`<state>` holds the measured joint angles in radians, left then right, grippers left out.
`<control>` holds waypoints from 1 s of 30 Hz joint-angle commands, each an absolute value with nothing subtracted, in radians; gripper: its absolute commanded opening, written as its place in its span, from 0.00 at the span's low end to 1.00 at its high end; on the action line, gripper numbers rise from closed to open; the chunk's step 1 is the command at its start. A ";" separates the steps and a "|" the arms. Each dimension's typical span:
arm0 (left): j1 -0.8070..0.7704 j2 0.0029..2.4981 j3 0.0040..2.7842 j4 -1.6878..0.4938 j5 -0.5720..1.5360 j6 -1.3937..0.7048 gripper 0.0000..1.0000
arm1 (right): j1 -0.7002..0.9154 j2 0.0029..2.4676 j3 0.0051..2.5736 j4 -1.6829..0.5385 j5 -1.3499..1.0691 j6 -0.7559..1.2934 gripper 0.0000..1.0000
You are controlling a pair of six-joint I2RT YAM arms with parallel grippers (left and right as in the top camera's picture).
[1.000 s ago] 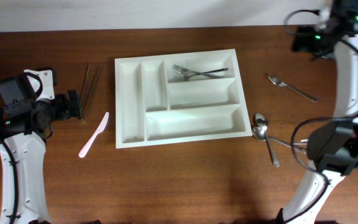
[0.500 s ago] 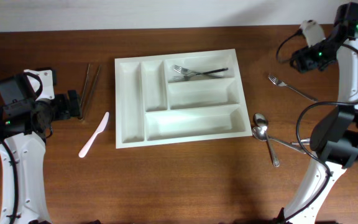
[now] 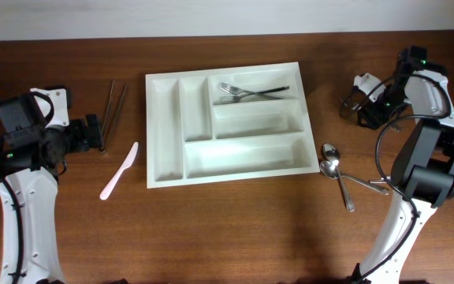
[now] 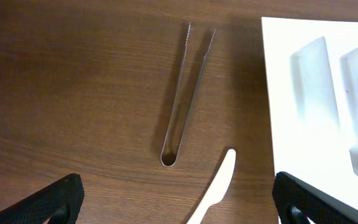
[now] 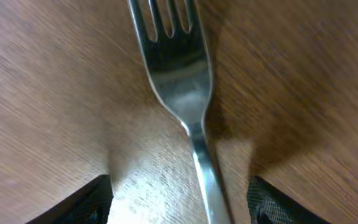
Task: Pack container
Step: 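Lower the right gripper onto the last fork and close on it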
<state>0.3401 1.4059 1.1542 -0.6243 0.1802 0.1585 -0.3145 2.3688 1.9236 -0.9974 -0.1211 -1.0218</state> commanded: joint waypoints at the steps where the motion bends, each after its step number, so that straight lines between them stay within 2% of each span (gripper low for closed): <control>1: 0.343 1.410 1.177 -0.622 0.195 0.174 0.99 | -0.315 2.378 1.879 -0.978 -0.093 -1.043 0.66; 8: 0.343 1.410 1.177 -0.622 0.195 0.174 0.99 | -0.314 2.378 1.868 -0.944 -0.093 -1.043 0.61; 10: 0.343 1.410 1.177 -0.622 0.195 0.174 0.99 | -0.313 2.378 1.868 -0.934 -0.094 -1.042 0.51; 12: 0.343 1.410 1.177 -0.622 0.195 0.174 0.99 | -0.309 2.378 1.868 -0.934 -0.097 -1.039 0.26; 14: 0.343 1.410 1.177 -0.622 0.195 0.174 0.99 | -0.304 2.378 1.868 -0.936 -0.096 -1.020 0.16; 17: 0.343 1.410 1.177 -0.622 0.195 0.174 0.99 | -0.295 2.378 1.868 -0.933 -0.097 -0.986 0.14; 22: 0.343 1.410 1.177 -0.622 0.195 0.174 0.99 | -0.281 2.378 1.868 -0.937 -0.096 -0.936 0.04; 30: 0.343 1.410 1.177 -0.622 0.195 0.174 0.99 | -0.279 2.362 1.887 -0.960 -0.095 -0.598 0.04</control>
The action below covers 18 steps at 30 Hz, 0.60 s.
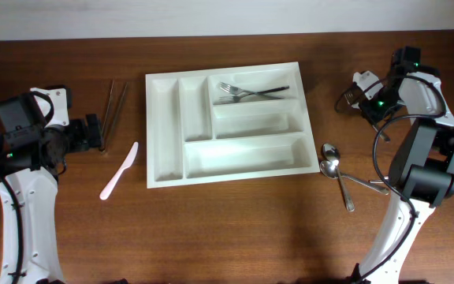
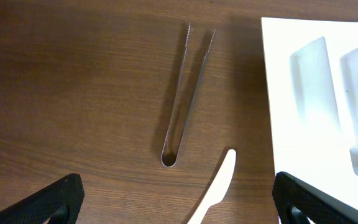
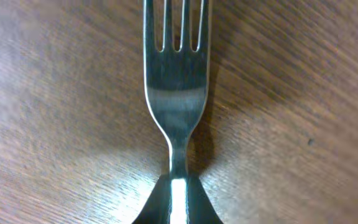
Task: Pack container
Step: 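Lower the right gripper onto the last fork and close on it, then carry the fork into the top compartment and open the right gripper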
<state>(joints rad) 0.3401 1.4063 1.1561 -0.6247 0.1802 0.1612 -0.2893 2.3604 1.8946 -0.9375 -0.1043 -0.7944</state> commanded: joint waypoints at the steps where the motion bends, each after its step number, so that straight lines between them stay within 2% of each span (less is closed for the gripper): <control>1: 0.343 1.410 1.177 -0.622 0.195 0.174 0.99 | -0.279 2.352 1.905 -0.978 -0.093 -0.537 0.04; 5: 0.343 1.410 1.177 -0.622 0.195 0.174 0.99 | -0.267 2.300 2.011 -1.085 -0.093 -0.352 0.04; 14: 0.343 1.410 1.177 -0.622 0.195 0.174 0.99 | -0.082 2.207 2.244 -1.295 -0.100 -0.346 0.04; 16: 0.343 1.410 1.177 -0.622 0.195 0.174 0.99 | -0.003 2.205 2.271 -1.294 -0.100 -0.451 0.04; 18: 0.343 1.410 1.177 -0.622 0.195 0.174 0.99 | 0.074 2.206 2.272 -1.285 -0.100 -0.662 0.04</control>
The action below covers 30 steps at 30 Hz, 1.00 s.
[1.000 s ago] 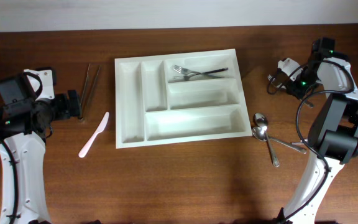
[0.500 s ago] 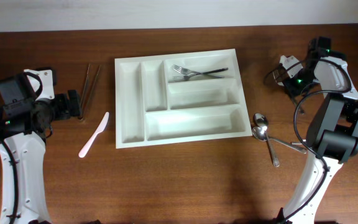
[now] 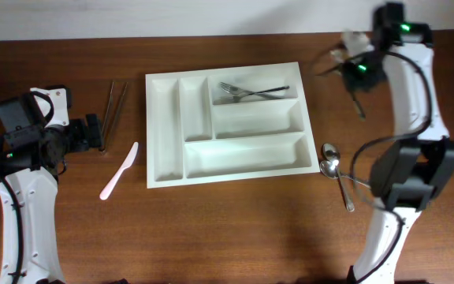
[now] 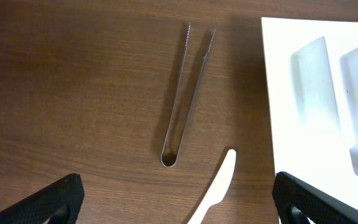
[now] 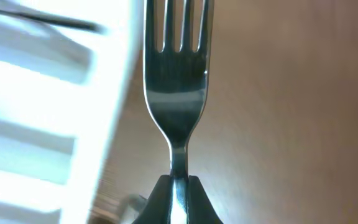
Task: Pack container
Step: 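Carry the fork into the top compartment and open the right gripper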
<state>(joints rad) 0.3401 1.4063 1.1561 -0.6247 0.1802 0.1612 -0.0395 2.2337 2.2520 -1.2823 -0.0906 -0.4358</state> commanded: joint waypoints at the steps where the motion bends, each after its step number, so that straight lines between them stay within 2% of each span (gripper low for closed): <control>1: 0.343 1.410 1.177 -0.622 0.195 0.174 0.99 | 0.114 2.210 2.268 -1.283 -0.100 -0.791 0.04; 5: 0.343 1.410 1.177 -0.622 0.195 0.174 0.99 | 0.227 2.228 2.247 -1.267 -0.100 -1.172 0.04; 7: 0.343 1.410 1.177 -0.622 0.195 0.174 0.99 | 0.253 2.238 2.239 -1.240 -0.100 -1.236 0.04; 21: 0.343 1.410 1.177 -0.622 0.195 0.174 0.99 | 0.264 2.347 2.228 -0.983 -0.184 -1.283 0.04; 22: 0.343 1.410 1.177 -0.622 0.195 0.174 0.99 | 0.265 2.358 2.228 -0.968 -0.184 -1.282 0.06; 23: 0.343 1.410 1.177 -0.622 0.195 0.174 0.99 | 0.266 2.360 2.228 -0.967 -0.184 -1.282 0.13; 25: 0.343 1.410 1.177 -0.622 0.195 0.174 0.99 | 0.269 2.363 2.228 -0.968 -0.184 -1.270 0.22; 30: 0.343 1.410 1.177 -0.622 0.195 0.174 0.99 | 0.269 2.361 2.238 -0.955 -0.153 -1.184 0.28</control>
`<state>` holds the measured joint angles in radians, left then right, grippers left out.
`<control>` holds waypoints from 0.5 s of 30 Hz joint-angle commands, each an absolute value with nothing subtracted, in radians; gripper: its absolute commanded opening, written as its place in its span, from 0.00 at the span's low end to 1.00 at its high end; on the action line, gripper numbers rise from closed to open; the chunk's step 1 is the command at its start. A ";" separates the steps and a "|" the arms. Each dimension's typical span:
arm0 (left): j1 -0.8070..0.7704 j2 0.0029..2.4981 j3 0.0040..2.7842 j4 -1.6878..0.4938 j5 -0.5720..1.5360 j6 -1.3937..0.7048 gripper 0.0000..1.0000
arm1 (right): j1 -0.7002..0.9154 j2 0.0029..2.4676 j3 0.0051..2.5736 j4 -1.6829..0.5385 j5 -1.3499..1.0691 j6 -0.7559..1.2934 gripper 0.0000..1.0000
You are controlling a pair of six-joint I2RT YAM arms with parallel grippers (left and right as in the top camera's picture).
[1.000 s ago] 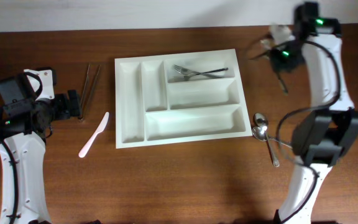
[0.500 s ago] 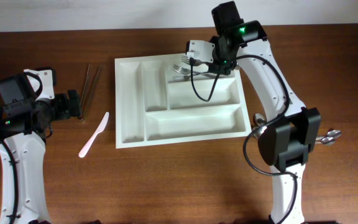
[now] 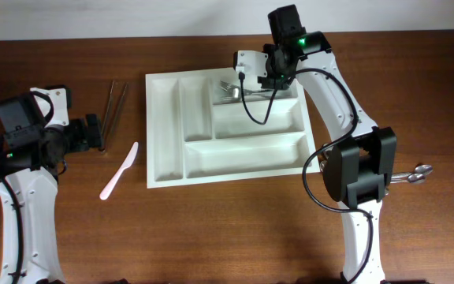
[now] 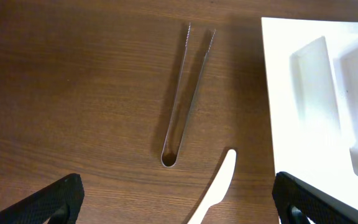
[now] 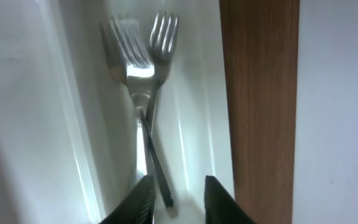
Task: Pack container
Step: 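Carry the fork into the top compartment and open the right gripper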
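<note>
The white cutlery tray [image 3: 164, 134] lies mid-table. My right gripper [image 3: 268, 75] hangs over its far right compartment, where metal forks [image 3: 233, 90] lie. In the right wrist view the fork heads [image 5: 143, 37] lie side by side, and a dark handle [image 5: 157, 168] runs down between the parted fingers of the open right gripper [image 5: 176, 190], which touch nothing. My left gripper [image 3: 93, 134] stays left of the tray. It shows open [image 4: 179, 208] over bare wood, near the tongs [image 4: 185, 93] and the pale plastic knife [image 4: 216, 190].
Tongs [image 3: 115, 110] and the pale knife [image 3: 119, 171] lie on the wood left of the tray. Metal cutlery [image 3: 412, 173] pokes out to the right of the right arm's lower part. The tray's other compartments hold nothing.
My right gripper was shut on a fork above the table off the tray's far right corner. It is now open over the fork compartment, and the fork lies there. The left arm is unchanged.
My right gripper stood open around a fork lying on the table at the far right. It was then shut on that fork, later held it up near the tray's corner, and now the fork rests with the others in the tray. The left arm never moved.
</note>
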<state>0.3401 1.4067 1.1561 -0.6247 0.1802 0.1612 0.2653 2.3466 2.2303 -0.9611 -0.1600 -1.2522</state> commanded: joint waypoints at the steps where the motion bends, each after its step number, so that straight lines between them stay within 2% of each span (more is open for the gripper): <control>1: 0.343 1.410 1.177 -0.622 0.195 0.174 0.99 | 0.268 2.360 2.248 -0.956 -0.128 -1.139 0.29; 6: 0.343 1.410 1.177 -0.622 0.195 0.174 0.99 | 0.242 2.297 2.313 -0.978 0.060 -0.694 0.29; 10: 0.343 1.410 1.177 -0.622 0.195 0.174 0.99 | 0.163 2.238 2.362 -1.103 0.064 -0.365 0.48; 15: 0.343 1.410 1.177 -0.622 0.195 0.174 0.99 | 0.002 2.208 2.364 -1.303 -0.023 -0.047 0.56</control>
